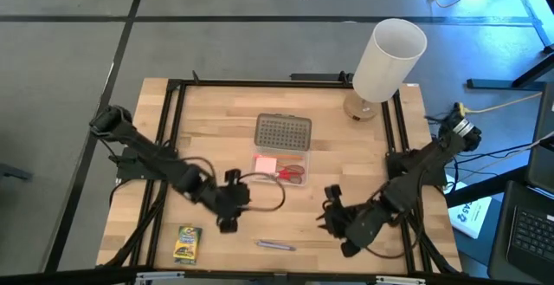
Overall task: Pack school essentials
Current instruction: Put the white ballpen into the supply box
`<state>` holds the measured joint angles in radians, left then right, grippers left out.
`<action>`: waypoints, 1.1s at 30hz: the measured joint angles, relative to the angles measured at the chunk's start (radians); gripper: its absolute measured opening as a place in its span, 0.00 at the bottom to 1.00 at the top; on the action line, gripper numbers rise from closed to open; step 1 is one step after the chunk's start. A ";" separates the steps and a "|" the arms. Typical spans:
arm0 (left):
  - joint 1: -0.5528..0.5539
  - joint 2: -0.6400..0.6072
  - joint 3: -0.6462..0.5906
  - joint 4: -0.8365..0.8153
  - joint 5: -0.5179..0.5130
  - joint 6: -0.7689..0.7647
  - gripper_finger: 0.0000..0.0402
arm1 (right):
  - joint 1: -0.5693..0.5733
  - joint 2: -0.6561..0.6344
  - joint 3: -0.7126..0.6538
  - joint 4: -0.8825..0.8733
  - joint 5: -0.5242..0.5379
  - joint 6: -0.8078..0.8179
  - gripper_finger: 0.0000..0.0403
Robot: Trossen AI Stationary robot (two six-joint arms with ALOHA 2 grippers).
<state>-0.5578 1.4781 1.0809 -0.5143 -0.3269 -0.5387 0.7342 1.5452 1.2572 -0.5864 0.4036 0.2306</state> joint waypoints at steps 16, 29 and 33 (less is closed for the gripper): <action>-0.237 0.004 -0.001 0.084 -0.091 -0.363 0.30 | 0.058 0.170 -0.002 0.072 -0.012 0.079 0.22; -0.249 0.004 -0.001 0.067 -0.101 -0.368 0.30 | 0.020 0.188 -0.002 0.145 -0.029 0.083 0.33; -0.254 0.004 -0.001 0.035 -0.100 -0.368 0.30 | 0.010 0.207 -0.001 0.171 -0.031 0.072 0.44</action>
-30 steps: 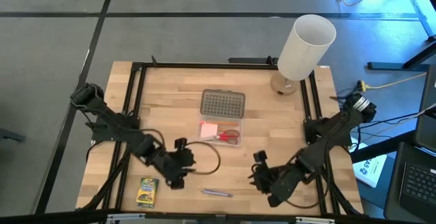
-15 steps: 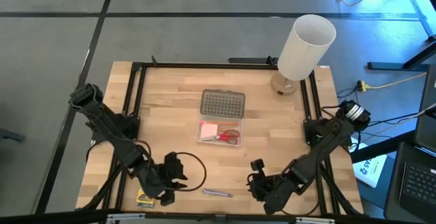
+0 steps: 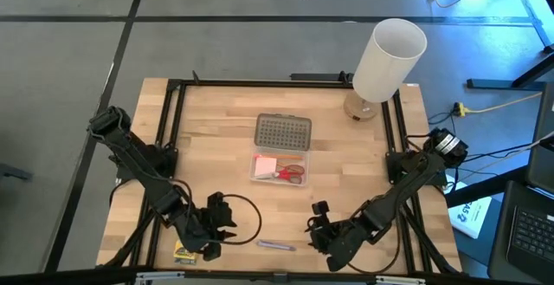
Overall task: Pack school essentials
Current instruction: Put the white ballpen into the supply box
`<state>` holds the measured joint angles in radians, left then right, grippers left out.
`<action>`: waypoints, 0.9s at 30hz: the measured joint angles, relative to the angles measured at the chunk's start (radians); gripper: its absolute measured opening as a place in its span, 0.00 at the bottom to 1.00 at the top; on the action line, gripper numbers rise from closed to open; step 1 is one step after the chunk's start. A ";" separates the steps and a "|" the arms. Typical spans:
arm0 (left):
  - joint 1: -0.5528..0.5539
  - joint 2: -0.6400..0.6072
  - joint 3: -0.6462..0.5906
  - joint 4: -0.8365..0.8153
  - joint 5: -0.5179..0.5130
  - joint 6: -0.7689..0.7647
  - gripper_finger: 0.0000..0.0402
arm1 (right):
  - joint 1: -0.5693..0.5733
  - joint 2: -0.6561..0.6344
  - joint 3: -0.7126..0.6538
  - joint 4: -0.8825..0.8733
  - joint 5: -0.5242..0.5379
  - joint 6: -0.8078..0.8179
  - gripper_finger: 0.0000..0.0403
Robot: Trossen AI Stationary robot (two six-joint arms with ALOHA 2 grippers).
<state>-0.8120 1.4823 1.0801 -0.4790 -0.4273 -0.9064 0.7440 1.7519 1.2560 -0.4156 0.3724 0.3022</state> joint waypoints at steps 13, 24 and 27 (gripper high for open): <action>0.000 0.000 0.000 -0.063 0.001 0.023 0.30 | -0.050 0.193 0.000 0.217 -0.032 -0.037 0.50; 0.000 0.000 0.000 -0.059 0.001 0.127 0.30 | -0.060 0.299 0.000 0.373 -0.082 -0.042 0.50; 0.000 0.000 0.000 -0.059 0.001 0.128 0.30 | -0.061 0.314 0.000 0.390 -0.082 -0.042 0.50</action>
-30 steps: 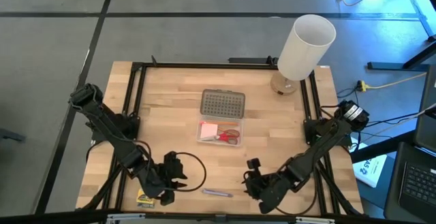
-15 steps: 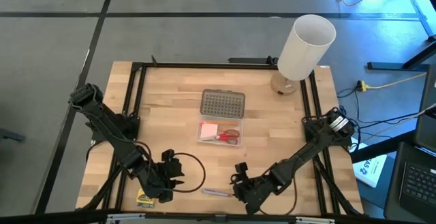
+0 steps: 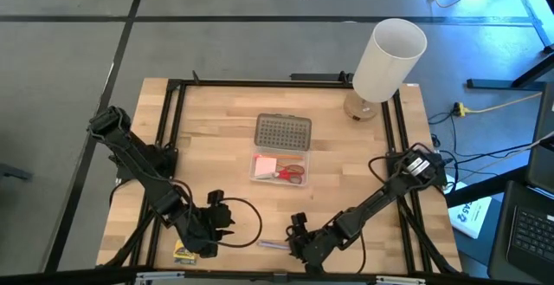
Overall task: Pack school essentials
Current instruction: Put the white ballpen into the supply box
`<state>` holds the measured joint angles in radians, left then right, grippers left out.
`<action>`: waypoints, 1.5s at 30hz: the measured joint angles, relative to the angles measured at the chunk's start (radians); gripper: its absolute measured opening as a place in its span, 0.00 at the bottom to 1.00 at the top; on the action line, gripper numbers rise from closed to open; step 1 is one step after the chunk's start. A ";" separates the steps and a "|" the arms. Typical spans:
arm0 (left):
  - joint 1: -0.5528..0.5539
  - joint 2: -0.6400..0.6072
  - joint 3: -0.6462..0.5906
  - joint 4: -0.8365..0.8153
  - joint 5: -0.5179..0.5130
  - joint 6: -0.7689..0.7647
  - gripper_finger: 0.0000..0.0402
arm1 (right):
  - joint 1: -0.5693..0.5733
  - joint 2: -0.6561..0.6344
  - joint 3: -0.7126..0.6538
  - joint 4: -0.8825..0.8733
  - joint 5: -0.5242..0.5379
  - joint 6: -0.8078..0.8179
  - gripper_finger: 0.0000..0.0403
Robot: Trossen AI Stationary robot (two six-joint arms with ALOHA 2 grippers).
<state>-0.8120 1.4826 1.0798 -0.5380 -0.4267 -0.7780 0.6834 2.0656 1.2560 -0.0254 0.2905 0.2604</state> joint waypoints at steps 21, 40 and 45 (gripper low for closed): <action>0.000 0.000 0.000 0.001 -0.001 0.001 0.30 | -0.020 0.067 0.006 -0.038 0.004 0.169 0.49; 0.000 0.000 0.000 0.001 -0.002 0.000 0.30 | -0.066 0.066 0.003 -0.096 -0.051 0.237 0.16; 0.000 0.000 0.000 0.001 -0.003 0.000 0.30 | -0.071 0.065 0.003 -0.096 -0.058 0.261 0.13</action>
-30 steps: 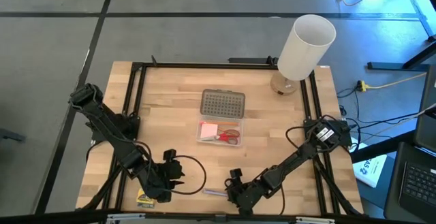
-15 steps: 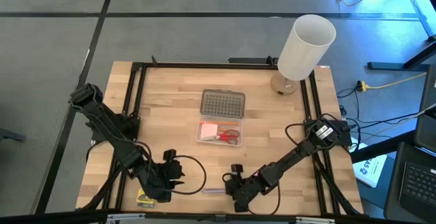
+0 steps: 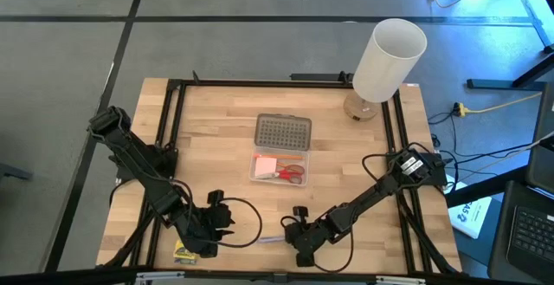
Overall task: Pack school essentials
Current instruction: Put the white ballpen into the supply box
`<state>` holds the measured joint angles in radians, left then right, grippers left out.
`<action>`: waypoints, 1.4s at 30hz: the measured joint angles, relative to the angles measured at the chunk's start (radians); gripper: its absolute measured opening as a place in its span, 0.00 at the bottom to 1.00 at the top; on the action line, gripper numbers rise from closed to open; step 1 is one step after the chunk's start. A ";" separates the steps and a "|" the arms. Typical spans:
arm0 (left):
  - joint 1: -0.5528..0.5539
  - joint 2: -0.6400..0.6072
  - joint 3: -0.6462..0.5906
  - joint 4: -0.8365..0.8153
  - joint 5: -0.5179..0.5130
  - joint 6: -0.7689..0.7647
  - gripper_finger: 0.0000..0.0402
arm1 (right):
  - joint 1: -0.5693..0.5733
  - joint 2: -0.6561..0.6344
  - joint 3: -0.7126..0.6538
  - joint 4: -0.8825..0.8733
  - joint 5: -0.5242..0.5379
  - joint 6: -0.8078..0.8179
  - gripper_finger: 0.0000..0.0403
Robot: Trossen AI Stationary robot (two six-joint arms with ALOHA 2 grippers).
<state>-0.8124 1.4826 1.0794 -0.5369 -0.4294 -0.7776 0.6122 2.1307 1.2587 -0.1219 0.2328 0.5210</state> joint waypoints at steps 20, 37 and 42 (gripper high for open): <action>0.000 0.000 0.000 -0.001 0.000 0.000 0.30 | -0.010 -0.055 -0.008 -0.021 0.054 -0.007 0.13; 0.000 0.000 0.000 -0.001 0.000 0.000 0.30 | -0.113 -0.186 -0.006 -0.146 0.157 -0.081 0.13; 0.000 0.000 0.000 -0.001 -0.006 0.000 0.30 | -0.167 -0.282 -0.003 -0.236 0.225 -0.158 0.13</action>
<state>-0.8120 1.4830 1.0794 -0.5381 -0.4357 -0.7776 0.4455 1.8492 1.2556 -0.3578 0.4576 0.3625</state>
